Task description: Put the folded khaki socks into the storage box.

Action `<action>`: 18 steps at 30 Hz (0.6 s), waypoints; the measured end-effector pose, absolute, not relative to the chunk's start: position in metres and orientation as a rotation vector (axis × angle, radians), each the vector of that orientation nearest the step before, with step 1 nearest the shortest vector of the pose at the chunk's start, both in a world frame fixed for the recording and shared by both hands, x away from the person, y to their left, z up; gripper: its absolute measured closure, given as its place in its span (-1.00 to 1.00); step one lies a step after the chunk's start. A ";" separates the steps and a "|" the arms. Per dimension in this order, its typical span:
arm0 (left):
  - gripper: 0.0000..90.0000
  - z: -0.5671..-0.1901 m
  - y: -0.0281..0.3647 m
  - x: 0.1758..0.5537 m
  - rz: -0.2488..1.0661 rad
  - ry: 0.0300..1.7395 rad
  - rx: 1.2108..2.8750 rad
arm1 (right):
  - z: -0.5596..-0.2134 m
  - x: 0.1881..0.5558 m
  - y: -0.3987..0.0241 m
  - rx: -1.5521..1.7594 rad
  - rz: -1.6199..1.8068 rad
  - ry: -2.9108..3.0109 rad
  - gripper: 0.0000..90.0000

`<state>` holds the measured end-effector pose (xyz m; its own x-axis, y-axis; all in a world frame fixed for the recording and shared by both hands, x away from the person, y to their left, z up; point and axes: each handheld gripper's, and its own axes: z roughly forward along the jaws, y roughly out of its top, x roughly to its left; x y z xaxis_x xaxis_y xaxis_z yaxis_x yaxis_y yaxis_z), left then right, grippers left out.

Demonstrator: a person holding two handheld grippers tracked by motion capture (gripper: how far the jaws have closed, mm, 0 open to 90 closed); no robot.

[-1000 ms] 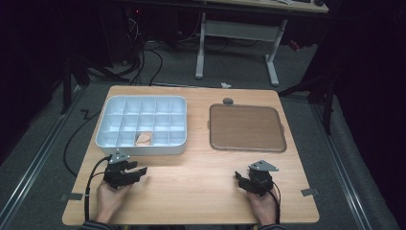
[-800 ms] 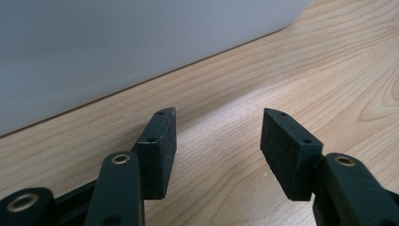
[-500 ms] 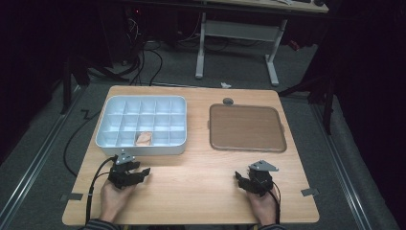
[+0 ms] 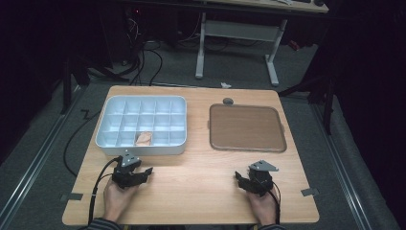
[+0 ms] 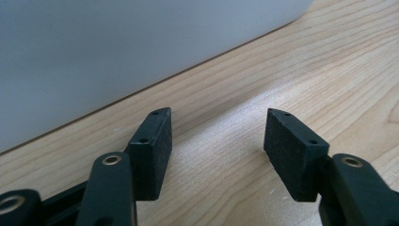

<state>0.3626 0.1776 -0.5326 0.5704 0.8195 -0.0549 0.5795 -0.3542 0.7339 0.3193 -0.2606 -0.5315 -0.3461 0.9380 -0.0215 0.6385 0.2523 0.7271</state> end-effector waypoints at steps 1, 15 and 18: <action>-0.06 -0.533 0.177 0.363 0.423 1.114 2.071 | -0.531 0.319 -0.261 1.432 0.876 2.074 -0.20; -0.14 -0.536 0.175 0.360 0.459 1.100 2.054 | -0.531 0.319 -0.261 1.433 0.876 2.074 -0.20; -0.18 -0.536 0.175 0.360 0.453 1.097 2.055 | -0.531 0.319 -0.260 1.436 0.876 2.071 -0.20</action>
<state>0.3597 0.1753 -0.5364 0.5699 0.8209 -0.0371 0.5553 -0.3515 0.7537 0.3194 -0.2604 -0.5315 -0.3421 0.9394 -0.0201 0.6400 0.2486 0.7270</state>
